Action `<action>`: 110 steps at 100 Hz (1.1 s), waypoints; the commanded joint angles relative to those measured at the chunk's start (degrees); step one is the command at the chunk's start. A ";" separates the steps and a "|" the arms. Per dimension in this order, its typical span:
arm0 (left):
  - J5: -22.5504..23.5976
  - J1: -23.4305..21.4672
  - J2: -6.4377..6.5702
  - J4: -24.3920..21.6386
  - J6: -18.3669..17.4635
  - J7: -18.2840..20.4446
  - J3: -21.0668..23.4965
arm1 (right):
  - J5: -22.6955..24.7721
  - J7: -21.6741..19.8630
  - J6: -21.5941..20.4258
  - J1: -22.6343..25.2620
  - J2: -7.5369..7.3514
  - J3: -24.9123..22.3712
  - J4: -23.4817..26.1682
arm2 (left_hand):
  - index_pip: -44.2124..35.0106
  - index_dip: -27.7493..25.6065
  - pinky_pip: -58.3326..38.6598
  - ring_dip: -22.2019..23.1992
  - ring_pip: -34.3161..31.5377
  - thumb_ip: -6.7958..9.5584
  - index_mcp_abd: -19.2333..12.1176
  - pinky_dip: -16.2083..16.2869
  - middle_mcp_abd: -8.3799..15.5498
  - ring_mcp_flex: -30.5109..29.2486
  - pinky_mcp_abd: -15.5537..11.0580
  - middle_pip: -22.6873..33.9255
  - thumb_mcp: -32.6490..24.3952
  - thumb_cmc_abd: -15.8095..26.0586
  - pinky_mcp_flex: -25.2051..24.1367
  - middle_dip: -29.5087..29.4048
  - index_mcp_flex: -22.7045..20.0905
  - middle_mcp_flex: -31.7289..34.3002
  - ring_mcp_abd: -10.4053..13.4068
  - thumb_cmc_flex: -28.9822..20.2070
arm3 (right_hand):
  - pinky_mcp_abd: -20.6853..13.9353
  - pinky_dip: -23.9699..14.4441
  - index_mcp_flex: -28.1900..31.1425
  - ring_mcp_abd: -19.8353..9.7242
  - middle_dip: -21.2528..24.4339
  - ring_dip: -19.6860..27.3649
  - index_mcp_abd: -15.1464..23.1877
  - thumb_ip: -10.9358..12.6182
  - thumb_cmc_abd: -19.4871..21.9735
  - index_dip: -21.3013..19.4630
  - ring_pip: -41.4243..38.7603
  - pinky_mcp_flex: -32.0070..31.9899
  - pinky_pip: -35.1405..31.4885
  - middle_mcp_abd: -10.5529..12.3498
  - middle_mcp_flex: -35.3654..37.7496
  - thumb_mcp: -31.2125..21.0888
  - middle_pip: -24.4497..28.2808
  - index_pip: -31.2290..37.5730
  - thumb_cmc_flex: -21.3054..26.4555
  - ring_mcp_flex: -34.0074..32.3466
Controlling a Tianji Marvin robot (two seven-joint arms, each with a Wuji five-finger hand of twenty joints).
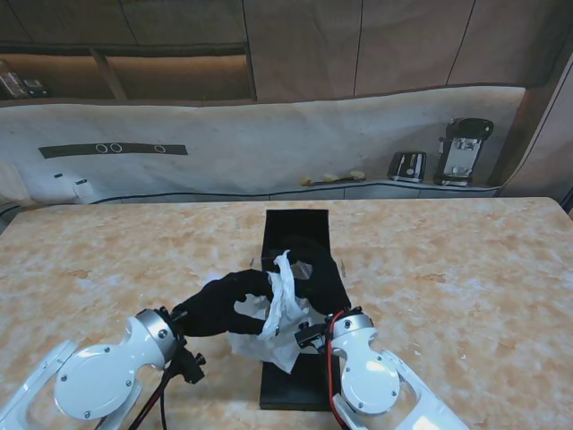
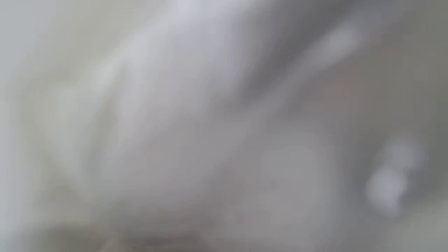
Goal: Pack mini donuts into a plastic bag, tie the opening and put the bag into the gift box
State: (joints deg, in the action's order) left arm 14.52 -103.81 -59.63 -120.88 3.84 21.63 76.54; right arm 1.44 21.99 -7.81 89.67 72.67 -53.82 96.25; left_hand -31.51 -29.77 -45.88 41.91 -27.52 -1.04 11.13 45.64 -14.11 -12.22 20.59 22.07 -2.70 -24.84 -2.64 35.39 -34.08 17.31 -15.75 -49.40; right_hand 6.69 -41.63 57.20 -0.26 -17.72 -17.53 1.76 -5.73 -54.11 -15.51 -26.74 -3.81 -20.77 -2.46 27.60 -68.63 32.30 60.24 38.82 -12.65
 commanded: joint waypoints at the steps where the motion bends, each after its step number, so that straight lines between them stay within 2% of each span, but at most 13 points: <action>1: 0.35 -0.13 -0.38 -0.63 0.67 0.30 -0.70 | 0.61 -0.43 -0.09 0.13 0.58 0.44 -0.35 | 2.58 1.05 0.76 -0.89 1.30 -0.90 0.50 0.61 0.26 2.06 -1.40 -0.59 3.61 1.16 -1.13 -0.75 1.78 -2.42 0.41 2.58 | -1.80 -0.55 1.22 -1.39 -0.28 -1.02 2.34 3.03 1.20 0.05 -0.81 -0.87 -0.01 0.02 -1.61 -3.06 0.42 0.46 2.21 1.30; 29: 2.11 0.11 -1.27 -1.33 6.65 -3.97 -3.97 | 2.24 0.52 -0.38 -0.40 0.84 1.45 -1.50 | 6.08 2.14 0.47 -1.29 2.09 -1.34 2.92 0.97 -0.33 2.51 -1.34 -1.44 4.63 3.91 -0.85 -0.88 2.99 -2.89 -0.35 8.09 | -1.84 -0.78 1.07 -1.31 -0.45 -1.18 2.02 3.14 1.31 0.11 -1.18 -1.29 0.09 -0.16 -2.27 -2.99 0.87 0.39 2.32 1.95; 48: 5.83 0.15 -2.20 -1.74 10.08 -8.94 -6.61 | 2.77 1.06 -0.36 -0.56 0.99 1.76 -1.77 | 8.37 2.64 -0.07 -1.16 2.19 -1.22 4.35 1.15 -0.96 3.95 -1.90 -1.63 4.01 3.35 -1.37 -0.65 5.13 -4.81 -0.63 6.95 | -1.92 -0.94 1.09 -1.38 -0.52 -1.24 2.07 3.17 1.41 0.27 -1.35 -1.66 0.16 -0.11 -2.72 -2.86 1.09 0.36 2.39 2.30; 58: 8.94 0.19 -2.99 -1.57 11.11 -13.18 -8.22 | 3.98 1.53 -0.58 -0.84 1.02 2.00 -2.26 | 9.16 2.75 -0.21 -1.00 2.01 -1.19 5.08 1.09 -1.34 5.60 -2.15 -1.37 3.97 3.55 -2.49 -0.35 6.76 -6.52 -0.82 6.38 | -1.84 -1.05 0.99 -1.28 -0.62 -1.35 1.84 3.15 1.47 0.34 -1.59 -1.69 0.13 -0.17 -3.04 -2.76 1.34 0.34 2.34 2.44; 70: 8.65 0.21 -3.84 -1.48 12.80 -16.58 -9.62 | 4.46 2.07 -0.29 -0.98 1.17 2.28 -2.50 | 9.39 2.76 -0.61 -0.91 1.43 -1.25 5.78 0.92 -1.48 6.18 -2.33 -0.64 4.31 5.01 -2.69 0.02 7.51 -7.09 -0.95 7.57 | -1.89 -1.15 0.95 -1.32 -0.73 -1.43 1.73 3.18 1.53 0.41 -1.79 -1.93 0.18 -0.21 -3.40 -2.76 1.63 0.34 2.42 2.73; 98: 5.28 0.07 -4.27 -1.95 14.94 -17.16 -9.82 | 5.10 2.76 0.42 -1.32 1.43 2.85 -2.95 | 10.24 3.33 -1.10 -1.69 1.75 -1.29 6.45 0.43 -1.41 6.59 -2.46 -0.97 4.74 5.16 -2.88 -0.42 7.28 -7.42 -0.86 9.81 | -1.82 -1.39 0.86 -1.15 -0.83 -1.54 1.65 3.17 1.70 0.53 -2.13 -2.09 0.19 -0.39 -3.64 -2.55 2.09 0.39 2.53 3.11; 110: 5.38 0.08 -4.45 -2.55 15.98 -17.80 -10.25 | 5.36 3.24 0.72 -1.47 1.60 3.19 -3.11 | 12.18 4.26 -0.44 -2.11 2.15 -1.27 7.45 -0.33 -1.68 7.18 -2.46 -1.82 4.59 5.59 -2.97 -0.90 8.02 -7.64 -0.89 10.95 | -1.90 -1.47 0.67 -1.26 -0.88 -1.60 1.52 3.08 1.96 0.62 -2.29 -2.31 0.25 -0.41 -4.02 -2.29 2.26 0.33 2.62 3.32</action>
State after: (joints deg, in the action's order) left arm 19.03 -103.82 -63.49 -122.14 19.34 3.80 66.49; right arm 6.46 25.80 -7.27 87.52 73.46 -51.57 93.28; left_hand -29.24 -26.44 -46.29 40.98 -25.61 -1.04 20.52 45.64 -15.78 -6.88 20.03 21.31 0.75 -20.21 -4.63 34.98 -33.39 11.75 -16.62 -41.46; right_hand 6.69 -41.78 54.99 -0.26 -17.54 -17.67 -1.15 -4.16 -50.25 -14.99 -28.24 -5.28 -20.81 -2.66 25.11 -70.88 33.81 58.42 39.49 -10.47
